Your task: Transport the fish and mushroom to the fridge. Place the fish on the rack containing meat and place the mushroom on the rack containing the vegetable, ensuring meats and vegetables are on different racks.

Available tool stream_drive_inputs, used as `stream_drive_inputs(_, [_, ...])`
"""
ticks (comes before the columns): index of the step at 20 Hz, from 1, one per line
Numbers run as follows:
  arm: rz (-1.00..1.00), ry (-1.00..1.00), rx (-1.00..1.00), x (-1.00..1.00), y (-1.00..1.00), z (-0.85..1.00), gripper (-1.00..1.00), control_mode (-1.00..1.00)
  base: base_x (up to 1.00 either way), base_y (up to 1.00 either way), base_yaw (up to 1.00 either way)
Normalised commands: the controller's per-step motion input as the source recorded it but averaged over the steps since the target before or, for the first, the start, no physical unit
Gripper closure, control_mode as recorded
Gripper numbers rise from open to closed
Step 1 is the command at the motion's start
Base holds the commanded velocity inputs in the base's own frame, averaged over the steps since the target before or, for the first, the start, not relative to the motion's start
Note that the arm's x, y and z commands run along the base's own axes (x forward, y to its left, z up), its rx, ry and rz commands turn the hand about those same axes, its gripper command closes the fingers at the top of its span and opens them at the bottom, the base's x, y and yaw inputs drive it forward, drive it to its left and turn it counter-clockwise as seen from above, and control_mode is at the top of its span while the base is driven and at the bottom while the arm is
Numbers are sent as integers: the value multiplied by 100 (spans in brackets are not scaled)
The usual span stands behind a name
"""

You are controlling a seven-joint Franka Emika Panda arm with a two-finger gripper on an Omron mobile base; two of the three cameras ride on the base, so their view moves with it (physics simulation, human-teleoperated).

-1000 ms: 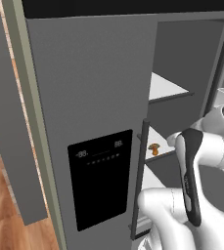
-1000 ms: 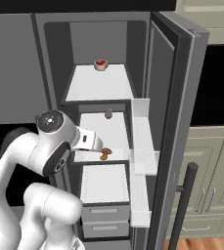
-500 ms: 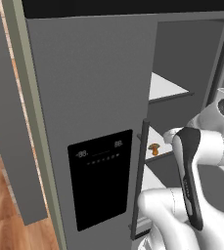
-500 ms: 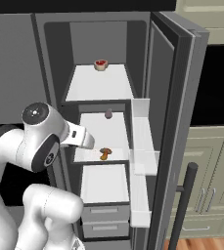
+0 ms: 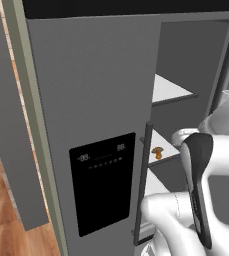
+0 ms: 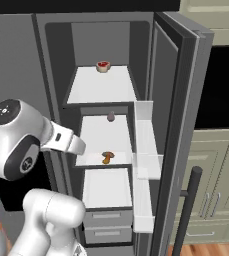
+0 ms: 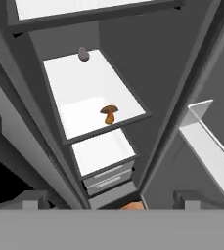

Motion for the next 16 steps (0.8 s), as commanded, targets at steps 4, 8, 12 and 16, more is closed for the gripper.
stream_drive_inputs(4, [0, 0, 0, 0, 0, 0, -100, 100, -99, 0, 0])
stream_drive_inputs(8, [0, 0, 0, 0, 0, 0, -100, 100, -94, 0, -1])
stream_drive_inputs(12, [0, 0, 0, 0, 0, 0, -100, 100, -73, 0, -13])
stream_drive_inputs(16, [0, 0, 0, 0, 0, 0, -100, 100, -32, -6, -46])
